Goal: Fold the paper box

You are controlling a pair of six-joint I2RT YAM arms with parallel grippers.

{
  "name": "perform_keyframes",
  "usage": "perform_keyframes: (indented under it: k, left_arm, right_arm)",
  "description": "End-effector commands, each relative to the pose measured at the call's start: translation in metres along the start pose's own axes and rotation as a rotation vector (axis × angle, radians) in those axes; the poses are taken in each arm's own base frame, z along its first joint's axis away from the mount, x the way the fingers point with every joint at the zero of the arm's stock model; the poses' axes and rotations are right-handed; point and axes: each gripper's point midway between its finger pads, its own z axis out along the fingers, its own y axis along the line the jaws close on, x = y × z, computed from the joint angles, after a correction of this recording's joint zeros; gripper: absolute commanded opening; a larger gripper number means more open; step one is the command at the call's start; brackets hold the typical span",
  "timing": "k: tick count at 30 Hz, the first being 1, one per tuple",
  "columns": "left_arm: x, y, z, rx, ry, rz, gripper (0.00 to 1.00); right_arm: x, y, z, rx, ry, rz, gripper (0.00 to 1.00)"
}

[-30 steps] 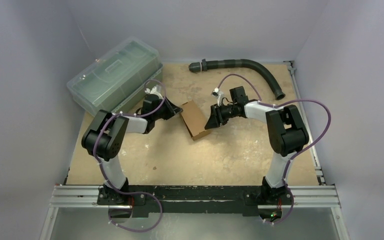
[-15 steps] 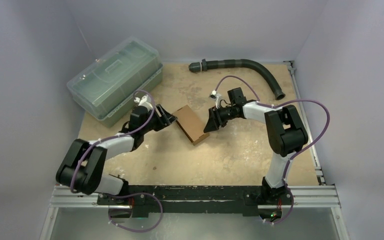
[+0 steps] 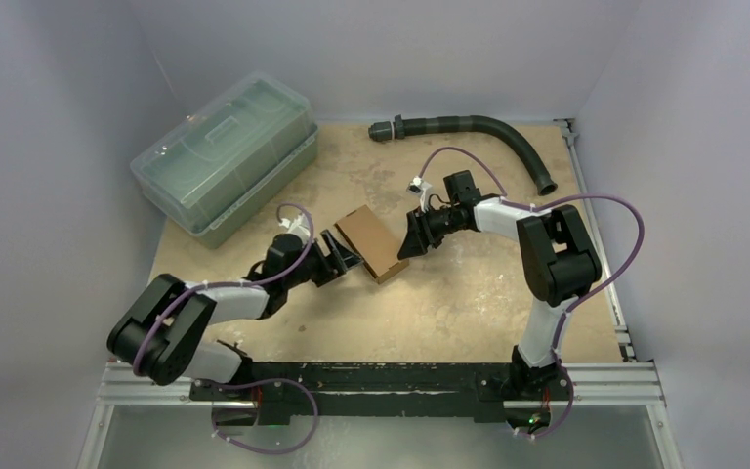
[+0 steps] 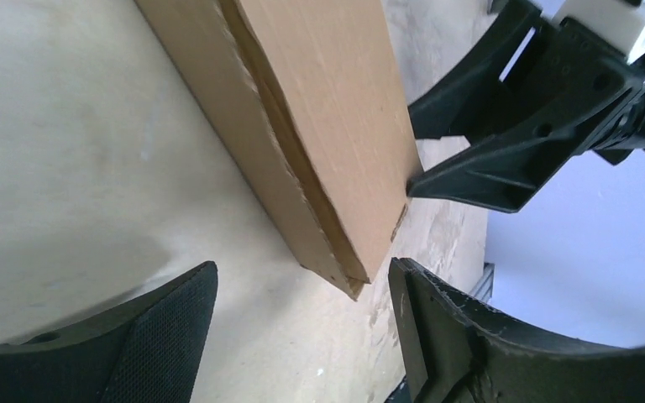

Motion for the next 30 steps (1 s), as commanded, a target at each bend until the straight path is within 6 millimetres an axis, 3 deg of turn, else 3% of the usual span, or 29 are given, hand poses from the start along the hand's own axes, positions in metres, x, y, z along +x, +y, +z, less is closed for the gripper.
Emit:
perform_keyframes:
  k: [1,5,9,14,16,19,23,30]
  left_arm:
    - [-0.003,-0.042,0.02,0.101,-0.025,-0.05,0.74]
    - [0.001,-0.042,0.03,0.11,-0.028,-0.099,0.68]
    - [0.005,-0.048,0.039,0.15,-0.003,-0.139,0.53]
    - [0.009,-0.051,0.047,0.179,0.023,-0.159,0.19]
    - [0.01,-0.05,0.047,0.181,0.027,-0.156,0.15]
    - [0.013,-0.054,0.043,0.202,0.038,-0.136,0.18]
    - [0.016,-0.058,0.031,0.226,0.044,-0.088,0.41]
    - [0.031,-0.05,0.007,0.202,0.066,-0.072,0.63]
  right_arm:
    - [0.019,-0.022,0.005,0.089,0.073,-0.013,0.56]
    - [0.02,-0.022,0.006,0.09,0.077,-0.016,0.56]
    - [0.022,-0.022,0.008,0.094,0.087,-0.026,0.56]
    - [0.023,-0.022,0.01,0.097,0.094,-0.033,0.56]
    - [0.023,-0.021,0.01,0.096,0.094,-0.036,0.56]
    - [0.023,-0.021,0.01,0.094,0.095,-0.037,0.56]
    - [0.023,-0.02,0.01,0.091,0.094,-0.039,0.56]
    - [0.023,-0.019,0.01,0.088,0.097,-0.039,0.56]
